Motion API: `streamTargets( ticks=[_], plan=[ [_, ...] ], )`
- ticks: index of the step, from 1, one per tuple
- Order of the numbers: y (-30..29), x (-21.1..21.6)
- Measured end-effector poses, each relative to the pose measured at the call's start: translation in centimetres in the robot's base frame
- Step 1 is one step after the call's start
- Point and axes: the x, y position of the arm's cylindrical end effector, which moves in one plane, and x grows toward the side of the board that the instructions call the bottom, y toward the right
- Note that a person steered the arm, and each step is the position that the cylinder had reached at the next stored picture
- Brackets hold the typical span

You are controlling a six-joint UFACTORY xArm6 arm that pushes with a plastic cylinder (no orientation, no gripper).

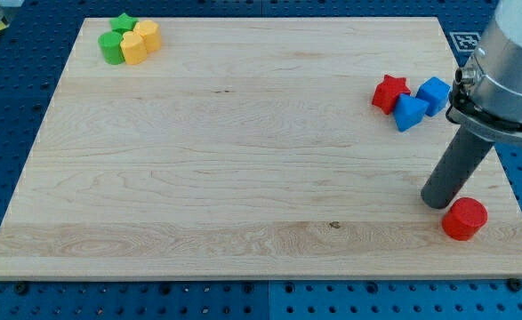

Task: Nudge the red star a bit right

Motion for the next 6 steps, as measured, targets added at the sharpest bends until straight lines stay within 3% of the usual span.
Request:
streamTargets(
  ticks=[2, 3, 6],
  plan=[
    [0.2, 1.9],
    [-4.3, 0.4],
    [-8.3, -12.6]
  ],
)
